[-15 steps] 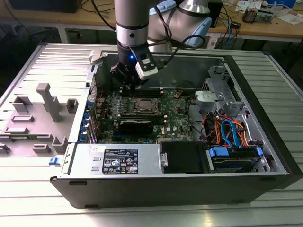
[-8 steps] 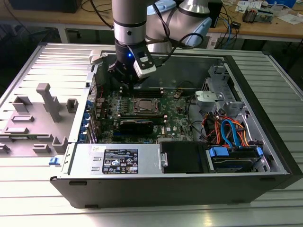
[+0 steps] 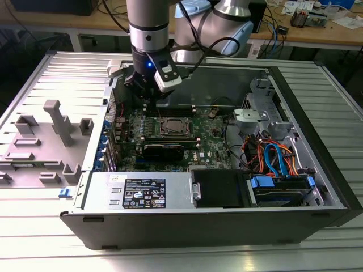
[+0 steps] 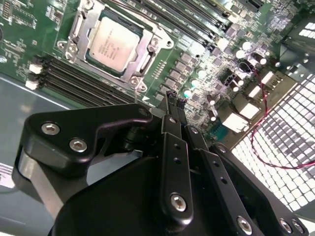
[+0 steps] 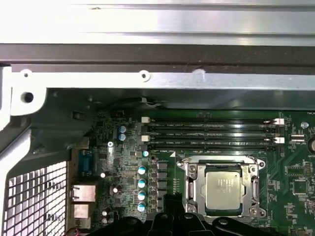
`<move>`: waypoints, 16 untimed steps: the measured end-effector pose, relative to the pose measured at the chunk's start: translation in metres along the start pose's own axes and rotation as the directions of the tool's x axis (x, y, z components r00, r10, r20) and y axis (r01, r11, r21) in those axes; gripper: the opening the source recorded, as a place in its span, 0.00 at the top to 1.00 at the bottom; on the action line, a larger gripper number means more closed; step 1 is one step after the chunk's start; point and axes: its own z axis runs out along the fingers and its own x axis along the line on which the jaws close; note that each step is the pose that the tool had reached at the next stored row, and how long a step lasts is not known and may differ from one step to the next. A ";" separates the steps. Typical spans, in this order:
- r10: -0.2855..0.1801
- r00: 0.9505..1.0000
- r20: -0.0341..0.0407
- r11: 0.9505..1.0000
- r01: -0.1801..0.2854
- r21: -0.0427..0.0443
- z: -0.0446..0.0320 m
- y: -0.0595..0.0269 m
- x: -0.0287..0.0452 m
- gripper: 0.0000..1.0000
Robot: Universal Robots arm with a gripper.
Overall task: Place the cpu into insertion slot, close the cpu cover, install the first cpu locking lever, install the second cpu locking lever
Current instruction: 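Install the first cpu locking lever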
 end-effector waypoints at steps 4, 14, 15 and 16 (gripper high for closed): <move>-0.021 1.000 -0.001 1.000 0.021 0.000 0.0008 0.0028 0.0025 0.89; -0.031 1.000 -0.001 1.000 0.031 0.000 0.0028 0.0218 0.0023 0.89; -0.031 1.000 -0.001 1.000 0.031 0.000 0.0029 0.0241 0.0023 0.89; -0.031 1.000 -0.001 1.000 0.031 0.000 0.0033 0.0272 0.0022 0.89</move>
